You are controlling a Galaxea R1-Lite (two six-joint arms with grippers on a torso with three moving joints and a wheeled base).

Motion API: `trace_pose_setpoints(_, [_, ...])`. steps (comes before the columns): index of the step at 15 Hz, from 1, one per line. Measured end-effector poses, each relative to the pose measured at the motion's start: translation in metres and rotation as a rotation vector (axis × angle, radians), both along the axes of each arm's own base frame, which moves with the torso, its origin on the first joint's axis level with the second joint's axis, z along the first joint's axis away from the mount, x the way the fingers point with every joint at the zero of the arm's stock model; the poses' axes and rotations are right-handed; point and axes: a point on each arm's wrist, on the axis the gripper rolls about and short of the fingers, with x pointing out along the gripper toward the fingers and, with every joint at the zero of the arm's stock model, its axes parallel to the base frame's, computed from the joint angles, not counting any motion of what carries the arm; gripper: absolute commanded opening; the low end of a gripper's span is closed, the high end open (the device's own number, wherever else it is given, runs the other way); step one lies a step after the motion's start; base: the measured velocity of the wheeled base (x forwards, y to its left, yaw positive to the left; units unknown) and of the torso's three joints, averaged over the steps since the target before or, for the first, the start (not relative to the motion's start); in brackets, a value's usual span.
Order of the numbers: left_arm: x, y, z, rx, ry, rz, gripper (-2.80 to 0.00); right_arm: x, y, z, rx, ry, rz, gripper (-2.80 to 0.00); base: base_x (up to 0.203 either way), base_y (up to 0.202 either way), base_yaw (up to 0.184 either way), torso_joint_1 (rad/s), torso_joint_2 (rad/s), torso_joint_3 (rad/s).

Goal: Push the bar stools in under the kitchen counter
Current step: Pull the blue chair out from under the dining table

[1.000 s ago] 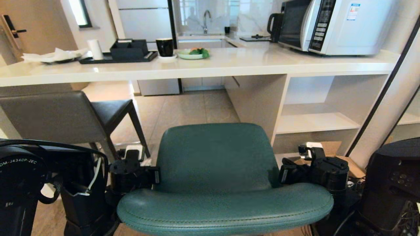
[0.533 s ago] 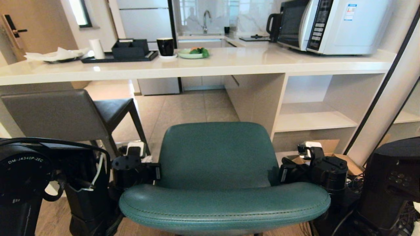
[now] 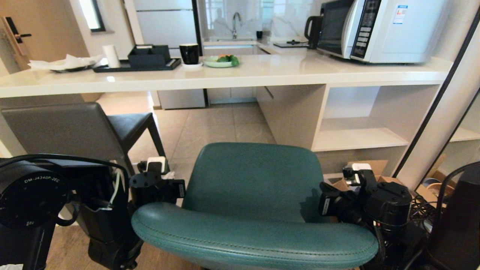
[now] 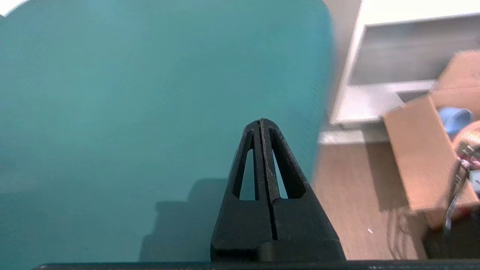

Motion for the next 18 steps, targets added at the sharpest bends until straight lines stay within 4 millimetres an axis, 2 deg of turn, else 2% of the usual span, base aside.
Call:
trace_pose_setpoints(2, [-0.002, -0.001, 0.001, 0.001, 0.004, -0.011, -2.8, 0.003, 0.001, 0.005, 0.002, -0.004, -0.002, -2.8, 0.0, 0.0, 0.0, 0.0, 0.0, 0.0])
trace_pose_setpoints(8, [-0.01, -0.002, 0.019, 0.005, 0.016, -0.026, -2.8, 0.033, 0.005, 0.014, 0.018, -0.019, -0.045, -2.8, 0.0, 0.0, 0.0, 0.0, 0.0, 0.0])
trace_pose_setpoints(15, [-0.029, -0.001, 0.028, 0.008, 0.025, -0.045, -2.8, 0.052, 0.003, -0.008, 0.037, 0.021, -0.09, -2.8, 0.0, 0.0, 0.0, 0.0, 0.0, 0.0])
trace_pose_setpoints(18, [-0.024, -0.004, 0.031, -0.011, -0.018, -0.036, -2.8, 0.054, 0.001, -0.01, 0.033, 0.031, -0.1, -2.8, 0.0, 0.0, 0.0, 0.0, 0.0, 0.0])
